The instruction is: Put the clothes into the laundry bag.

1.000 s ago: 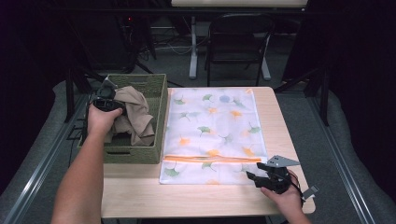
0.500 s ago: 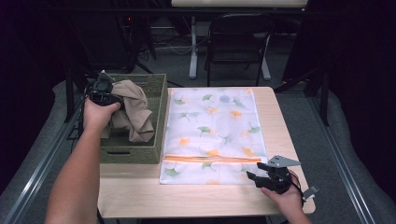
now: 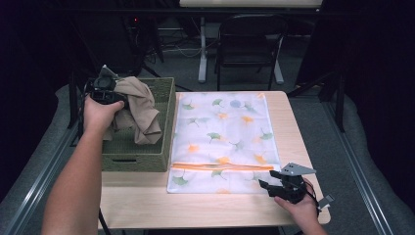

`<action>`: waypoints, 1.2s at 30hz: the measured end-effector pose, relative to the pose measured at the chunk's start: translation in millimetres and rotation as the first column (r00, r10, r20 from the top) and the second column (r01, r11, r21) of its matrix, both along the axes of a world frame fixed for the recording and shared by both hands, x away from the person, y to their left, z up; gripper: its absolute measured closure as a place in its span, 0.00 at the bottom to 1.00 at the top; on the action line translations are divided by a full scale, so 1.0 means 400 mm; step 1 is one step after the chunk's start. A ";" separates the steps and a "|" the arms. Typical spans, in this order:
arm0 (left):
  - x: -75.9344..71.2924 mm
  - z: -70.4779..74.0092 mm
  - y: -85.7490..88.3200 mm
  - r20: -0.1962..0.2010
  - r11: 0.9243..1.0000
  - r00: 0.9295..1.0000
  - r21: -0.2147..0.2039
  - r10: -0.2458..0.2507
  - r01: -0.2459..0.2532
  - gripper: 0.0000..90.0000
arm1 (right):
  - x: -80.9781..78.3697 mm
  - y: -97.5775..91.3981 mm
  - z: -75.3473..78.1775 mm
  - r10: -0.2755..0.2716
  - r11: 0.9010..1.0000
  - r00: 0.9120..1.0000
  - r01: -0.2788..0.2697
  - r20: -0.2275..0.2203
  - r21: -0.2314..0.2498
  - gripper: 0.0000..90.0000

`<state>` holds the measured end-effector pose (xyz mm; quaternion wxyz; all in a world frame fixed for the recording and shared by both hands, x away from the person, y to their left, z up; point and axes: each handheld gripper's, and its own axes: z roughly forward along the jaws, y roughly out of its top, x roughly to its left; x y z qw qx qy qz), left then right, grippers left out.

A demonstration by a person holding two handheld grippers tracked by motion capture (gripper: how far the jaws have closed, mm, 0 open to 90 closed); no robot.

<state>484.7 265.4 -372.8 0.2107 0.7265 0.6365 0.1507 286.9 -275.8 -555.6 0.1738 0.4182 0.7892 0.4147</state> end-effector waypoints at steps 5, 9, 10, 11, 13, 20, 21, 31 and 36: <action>-0.009 0.027 -0.001 0.012 1.000 1.000 -0.009 0.004 -0.003 0.70 | 0.000 -0.002 0.001 0.002 1.000 1.000 -0.002 0.000 0.003 0.44; -0.014 0.045 -0.003 0.015 1.000 1.000 -0.005 0.004 -0.004 0.70 | 0.000 -0.003 0.001 0.003 1.000 1.000 -0.003 0.001 0.006 0.44; -0.015 0.049 -0.004 0.012 1.000 1.000 -0.004 0.004 -0.004 0.70 | 0.000 -0.003 0.001 0.003 1.000 1.000 -0.003 0.001 0.006 0.44; -0.016 0.054 -0.004 0.017 1.000 1.000 -0.003 0.002 -0.002 0.70 | 0.001 -0.003 0.001 0.003 1.000 1.000 -0.003 0.002 0.006 0.44; -0.021 0.065 -0.005 0.017 1.000 1.000 -0.007 0.004 -0.004 0.70 | 0.002 -0.004 0.002 0.005 1.000 1.000 -0.005 0.003 0.001 0.44; -0.031 0.083 -0.001 0.025 1.000 1.000 -0.021 0.011 -0.010 0.70 | 0.003 -0.004 -0.001 0.005 1.000 1.000 -0.005 -0.010 0.004 0.44; -0.032 0.085 0.001 0.023 1.000 1.000 -0.021 0.008 -0.008 0.70 | 0.003 -0.003 -0.002 0.005 1.000 1.000 -0.005 -0.013 0.002 0.44; -0.046 0.103 0.014 0.023 0.999 1.000 -0.034 0.015 -0.014 0.70 | 0.002 0.002 -0.002 0.008 1.000 1.000 -0.008 -0.013 0.005 0.44; -0.052 0.109 0.020 0.023 0.999 1.000 -0.044 0.015 -0.014 0.70 | 0.003 0.001 -0.003 0.010 1.000 1.000 -0.010 -0.014 0.000 0.44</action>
